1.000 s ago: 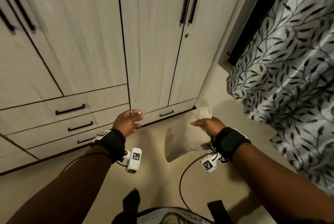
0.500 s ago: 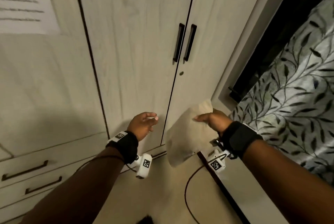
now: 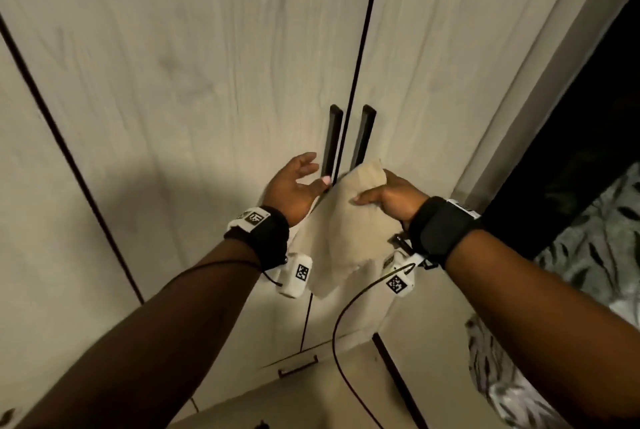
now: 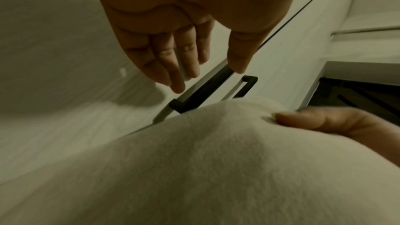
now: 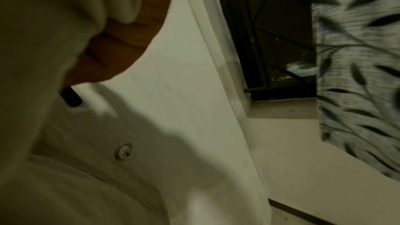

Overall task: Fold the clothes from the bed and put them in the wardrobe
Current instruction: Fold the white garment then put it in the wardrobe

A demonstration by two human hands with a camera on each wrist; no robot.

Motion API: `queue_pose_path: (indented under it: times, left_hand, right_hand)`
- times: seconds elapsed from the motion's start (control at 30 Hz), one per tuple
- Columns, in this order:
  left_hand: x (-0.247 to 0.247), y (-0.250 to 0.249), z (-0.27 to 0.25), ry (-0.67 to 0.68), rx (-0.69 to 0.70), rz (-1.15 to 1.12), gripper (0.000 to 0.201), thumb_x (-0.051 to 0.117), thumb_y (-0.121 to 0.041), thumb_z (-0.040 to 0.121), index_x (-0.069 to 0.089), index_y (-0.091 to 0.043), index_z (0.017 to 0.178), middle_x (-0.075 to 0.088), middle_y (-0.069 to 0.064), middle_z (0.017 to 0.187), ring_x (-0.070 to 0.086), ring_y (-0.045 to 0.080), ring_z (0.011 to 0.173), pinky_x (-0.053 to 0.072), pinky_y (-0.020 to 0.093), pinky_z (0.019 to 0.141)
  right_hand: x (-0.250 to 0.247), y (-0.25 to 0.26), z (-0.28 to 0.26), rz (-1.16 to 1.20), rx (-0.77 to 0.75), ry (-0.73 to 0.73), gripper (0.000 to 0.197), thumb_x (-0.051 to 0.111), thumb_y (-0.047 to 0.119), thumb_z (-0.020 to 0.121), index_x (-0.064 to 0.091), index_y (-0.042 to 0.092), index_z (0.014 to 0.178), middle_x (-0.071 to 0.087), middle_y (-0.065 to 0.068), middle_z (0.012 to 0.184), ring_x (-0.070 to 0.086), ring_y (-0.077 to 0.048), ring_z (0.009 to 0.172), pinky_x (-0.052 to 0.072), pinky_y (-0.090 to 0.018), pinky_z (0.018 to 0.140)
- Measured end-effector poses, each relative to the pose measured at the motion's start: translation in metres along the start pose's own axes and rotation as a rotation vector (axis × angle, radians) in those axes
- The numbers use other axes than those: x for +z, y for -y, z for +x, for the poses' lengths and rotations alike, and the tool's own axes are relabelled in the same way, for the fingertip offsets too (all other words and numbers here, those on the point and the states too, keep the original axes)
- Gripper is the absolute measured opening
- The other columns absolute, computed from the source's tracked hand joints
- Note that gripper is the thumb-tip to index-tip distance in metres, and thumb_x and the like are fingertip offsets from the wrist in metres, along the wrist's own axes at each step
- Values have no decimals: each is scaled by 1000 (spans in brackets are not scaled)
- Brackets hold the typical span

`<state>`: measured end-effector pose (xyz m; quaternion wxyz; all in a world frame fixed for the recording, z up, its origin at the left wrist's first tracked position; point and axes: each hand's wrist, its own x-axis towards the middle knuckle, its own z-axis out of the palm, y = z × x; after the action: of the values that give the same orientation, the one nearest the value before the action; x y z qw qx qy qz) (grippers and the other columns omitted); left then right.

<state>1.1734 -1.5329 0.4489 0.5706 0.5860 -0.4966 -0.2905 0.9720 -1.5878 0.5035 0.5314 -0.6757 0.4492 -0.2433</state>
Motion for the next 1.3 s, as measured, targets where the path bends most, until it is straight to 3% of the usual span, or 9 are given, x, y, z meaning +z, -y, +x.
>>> queue_pose_path:
  times: [0.1, 0.3, 0.43, 0.6, 0.7, 0.83, 1.03, 1.17, 1.3]
  left_hand:
    - [24, 1, 15, -1, 13, 86, 52, 76, -37, 88, 56, -29, 136, 66, -7, 127, 60, 10, 120, 49, 38, 106]
    - [55, 10, 12, -155, -72, 191, 32, 72, -56, 79, 65, -34, 101, 71, -9, 100, 67, 16, 98, 55, 46, 94]
    - [72, 1, -5, -262, -66, 207, 29, 72, -39, 91, 63, -25, 113, 66, -6, 106, 62, 17, 102, 52, 36, 93]
    - [86, -8, -36, -323, -112, 143, 44, 74, -57, 75, 61, -34, 109, 67, -9, 107, 64, 16, 104, 55, 45, 95]
    - [91, -13, -61, -324, -101, 100, 40, 77, -49, 75, 62, -34, 109, 68, -10, 107, 65, 16, 107, 54, 52, 97]
    - [92, -18, -105, -327, -108, 110, 33, 80, -41, 80, 61, -36, 106, 68, -11, 107, 65, 19, 107, 56, 48, 95]
    - [99, -26, -171, -471, -100, 31, 19, 76, -23, 89, 60, -26, 99, 65, -2, 86, 65, 21, 85, 55, 41, 76]
    - [97, -34, -218, -556, -49, 80, 23, 76, -23, 89, 57, -20, 103, 61, 0, 83, 60, 19, 80, 53, 38, 85]
    - [91, -41, -269, -682, -16, 127, 44, 78, -16, 87, 49, -19, 119, 51, -2, 82, 51, 13, 64, 45, 25, 70]
  right_hand:
    - [-11, -7, 42, -29, -46, 109, 88, 91, 19, 55, 56, 12, 136, 72, -7, 119, 68, -24, 112, 56, -41, 98]
    - [-32, -21, 68, -95, -110, 255, 85, 81, -1, 76, 40, 20, 147, 64, -3, 118, 62, -16, 104, 52, -31, 89]
    - [-37, -24, 67, -138, -148, 273, 93, 81, 1, 78, 32, 26, 153, 63, -9, 119, 64, -28, 104, 56, -46, 89]
    - [-46, -27, 39, -159, -172, 289, 95, 82, 8, 78, 29, 31, 153, 57, -4, 124, 58, -24, 110, 55, -35, 87]
    - [-54, -33, 17, -170, -168, 283, 97, 85, 10, 75, 30, 27, 154, 55, -1, 132, 54, -24, 122, 49, -35, 101]
    - [-68, -46, -23, -189, -151, 258, 99, 86, 10, 74, 30, 23, 155, 60, 0, 130, 58, -21, 116, 51, -36, 101]
    - [-93, -70, -81, -201, -94, 183, 114, 87, 18, 69, 17, 22, 159, 50, -2, 143, 55, -24, 122, 48, -39, 104]
    - [-122, -81, -119, -224, -54, 109, 103, 84, 10, 76, 20, 19, 157, 54, -2, 135, 56, -24, 117, 47, -31, 94]
    - [-155, -98, -142, -301, -29, 37, 110, 87, 13, 73, 19, 16, 158, 48, -5, 147, 52, -26, 124, 44, -29, 96]
